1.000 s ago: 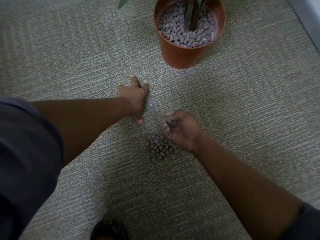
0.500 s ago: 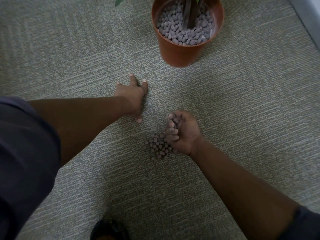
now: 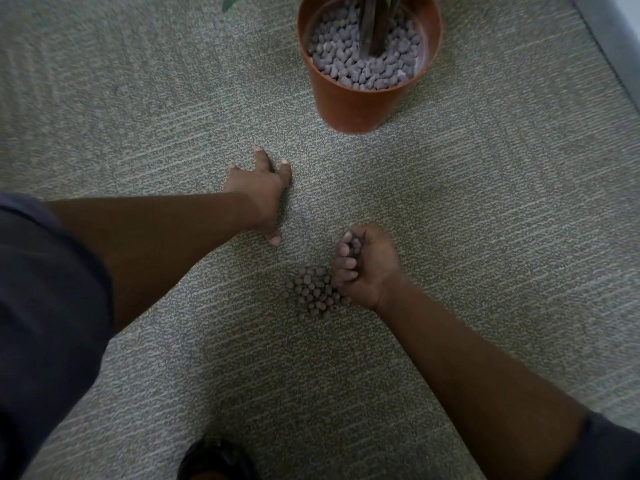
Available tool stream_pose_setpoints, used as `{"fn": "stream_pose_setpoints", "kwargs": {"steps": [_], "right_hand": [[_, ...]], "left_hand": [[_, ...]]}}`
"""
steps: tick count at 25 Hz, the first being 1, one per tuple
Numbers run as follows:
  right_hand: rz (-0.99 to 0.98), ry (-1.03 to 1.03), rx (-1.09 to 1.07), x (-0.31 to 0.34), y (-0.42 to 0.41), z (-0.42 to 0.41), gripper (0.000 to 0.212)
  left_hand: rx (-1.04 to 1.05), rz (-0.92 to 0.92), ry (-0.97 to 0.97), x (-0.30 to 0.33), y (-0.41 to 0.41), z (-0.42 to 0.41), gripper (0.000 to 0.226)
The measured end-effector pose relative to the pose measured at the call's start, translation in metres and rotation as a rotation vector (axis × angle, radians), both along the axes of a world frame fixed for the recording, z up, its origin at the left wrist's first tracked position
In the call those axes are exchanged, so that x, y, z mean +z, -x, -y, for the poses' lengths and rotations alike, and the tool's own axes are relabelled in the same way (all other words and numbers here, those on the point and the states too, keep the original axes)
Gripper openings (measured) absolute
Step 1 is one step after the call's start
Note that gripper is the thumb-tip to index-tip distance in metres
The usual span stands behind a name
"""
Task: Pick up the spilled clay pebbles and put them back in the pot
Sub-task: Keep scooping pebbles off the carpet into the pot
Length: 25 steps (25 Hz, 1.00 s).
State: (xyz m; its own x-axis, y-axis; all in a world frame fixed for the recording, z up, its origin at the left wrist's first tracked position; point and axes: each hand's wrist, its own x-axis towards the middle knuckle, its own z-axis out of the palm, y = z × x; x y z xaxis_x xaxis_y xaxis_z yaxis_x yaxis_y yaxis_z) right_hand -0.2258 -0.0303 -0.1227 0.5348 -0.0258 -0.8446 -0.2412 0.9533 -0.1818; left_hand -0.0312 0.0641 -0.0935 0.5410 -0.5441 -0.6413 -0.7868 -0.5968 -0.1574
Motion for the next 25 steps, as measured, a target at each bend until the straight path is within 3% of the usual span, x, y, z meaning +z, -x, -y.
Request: {"fn": "stream_pose_setpoints", "kwargs": {"steps": [17, 22, 25], "right_hand": [[-0.058, 0.133, -0.019, 0.017, -0.014, -0.008, 0.018], [0.073, 0.167, -0.086, 0.058, -0.039, 0.018, 0.027], [0.141, 0.234, -0.249, 0.101, -0.077, 0.054, 0.028]], "left_hand": [[0.034, -0.014, 0.004, 0.004, 0.002, 0.0, 0.148], [0.016, 0.013, -0.009, 0.005, 0.003, 0.001, 0.147], [0.018, 0.0, -0.007, 0.005, 0.001, 0.001, 0.148]]}}
